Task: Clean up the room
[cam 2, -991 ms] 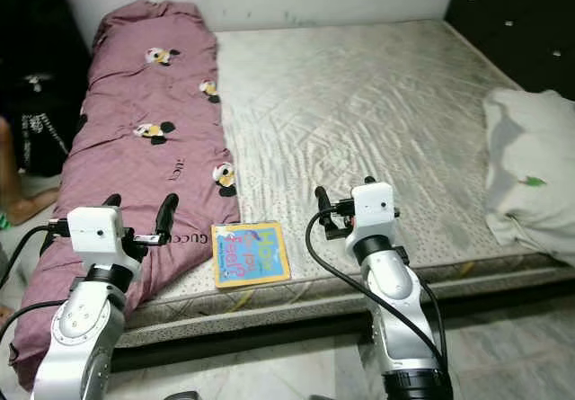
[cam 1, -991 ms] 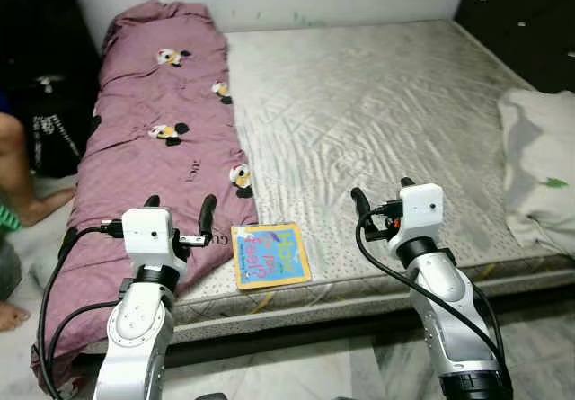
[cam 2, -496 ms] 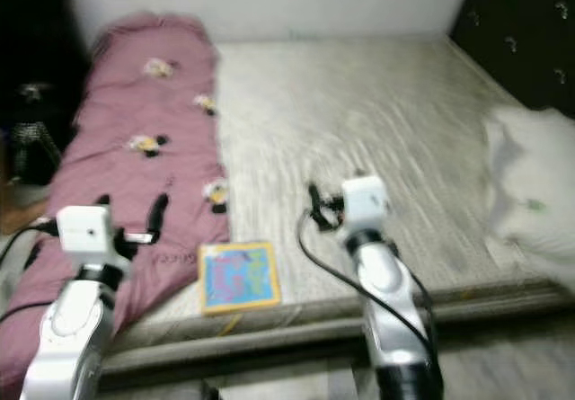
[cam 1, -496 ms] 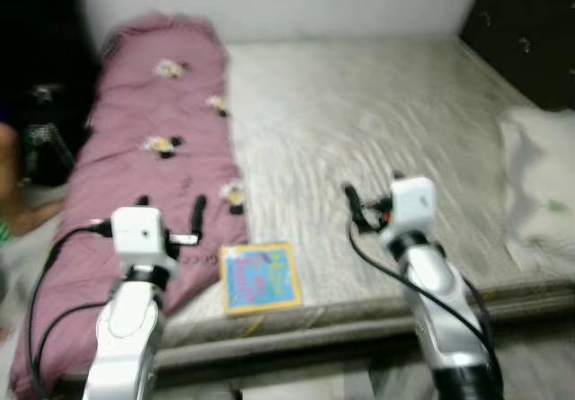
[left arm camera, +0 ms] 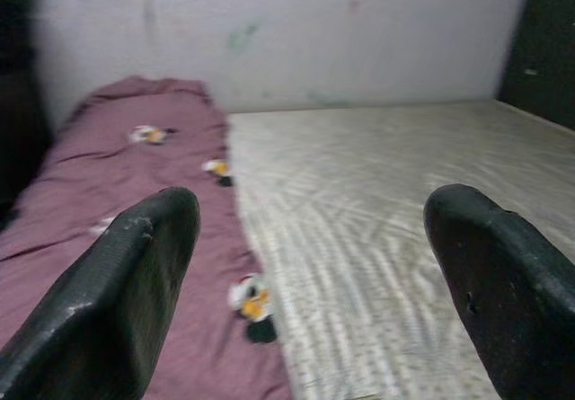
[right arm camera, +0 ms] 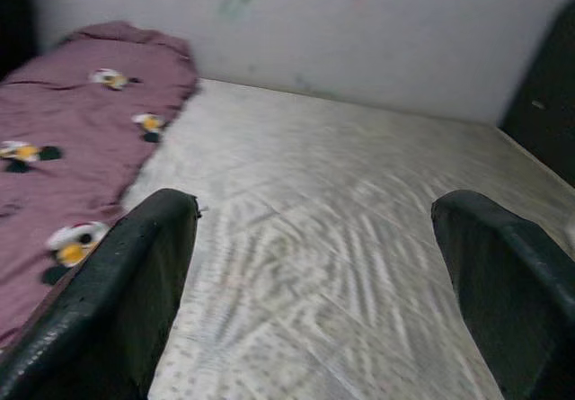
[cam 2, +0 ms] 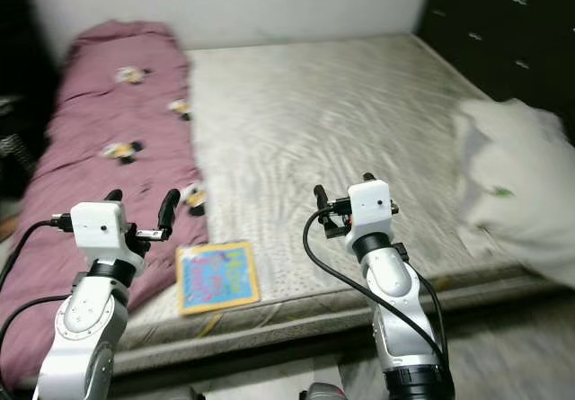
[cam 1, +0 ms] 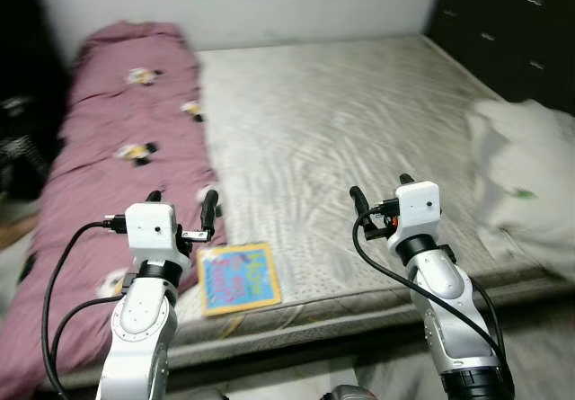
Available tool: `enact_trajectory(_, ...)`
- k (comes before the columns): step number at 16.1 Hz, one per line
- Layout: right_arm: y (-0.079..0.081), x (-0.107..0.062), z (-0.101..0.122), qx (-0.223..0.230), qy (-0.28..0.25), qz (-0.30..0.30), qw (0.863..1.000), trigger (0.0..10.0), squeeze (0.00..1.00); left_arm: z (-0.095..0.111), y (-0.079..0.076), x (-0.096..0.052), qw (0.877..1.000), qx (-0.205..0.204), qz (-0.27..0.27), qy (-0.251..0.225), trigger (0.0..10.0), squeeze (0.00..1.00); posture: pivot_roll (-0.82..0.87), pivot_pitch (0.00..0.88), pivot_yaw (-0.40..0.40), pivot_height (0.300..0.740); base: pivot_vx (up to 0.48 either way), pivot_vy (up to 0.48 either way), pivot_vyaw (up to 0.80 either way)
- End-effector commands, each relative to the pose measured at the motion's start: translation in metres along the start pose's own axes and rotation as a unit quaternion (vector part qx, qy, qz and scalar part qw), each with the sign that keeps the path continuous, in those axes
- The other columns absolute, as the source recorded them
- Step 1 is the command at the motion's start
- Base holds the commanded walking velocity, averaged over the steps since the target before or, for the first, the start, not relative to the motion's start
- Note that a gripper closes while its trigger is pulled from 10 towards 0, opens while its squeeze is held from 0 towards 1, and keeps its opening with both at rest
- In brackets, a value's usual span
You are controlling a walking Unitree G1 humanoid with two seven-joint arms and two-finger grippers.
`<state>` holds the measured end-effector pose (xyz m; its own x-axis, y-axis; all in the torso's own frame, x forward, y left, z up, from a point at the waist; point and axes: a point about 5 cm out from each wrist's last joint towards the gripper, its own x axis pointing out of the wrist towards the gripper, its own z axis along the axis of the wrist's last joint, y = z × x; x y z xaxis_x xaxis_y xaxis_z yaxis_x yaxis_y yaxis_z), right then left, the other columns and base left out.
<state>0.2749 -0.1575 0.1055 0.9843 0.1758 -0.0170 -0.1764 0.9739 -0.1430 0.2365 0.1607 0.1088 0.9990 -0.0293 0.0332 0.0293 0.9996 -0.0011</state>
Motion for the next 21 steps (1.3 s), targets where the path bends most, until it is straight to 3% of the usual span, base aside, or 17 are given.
enact_trajectory(1,0.0008,0.0029,0.0036,-0.001,-0.008,0.000,1.000,10.0,0.00,-0.0024,0.0035,-0.0005,1.000,0.004,0.007,0.007,10.0,0.00,-0.07,0.000,-0.007,0.740,0.000,0.000,0.80)
enact_trajectory(4,0.0001,0.0037,0.0035,0.001,-0.010,-0.002,1.000,10.0,0.00,-0.0029,0.0032,-0.0007,1.000,0.001,0.008,0.008,10.0,0.00,-0.06,0.000,-0.009,0.740,0.000,-0.189,0.58)
enact_trajectory(21,0.0032,0.0070,0.0038,-0.012,-0.013,0.010,1.000,10.0,0.00,-0.0027,0.0004,-0.0006,1.000,-0.001,0.004,0.006,10.0,0.00,-0.06,0.000,-0.016,0.740,0.000,-0.261,0.00)
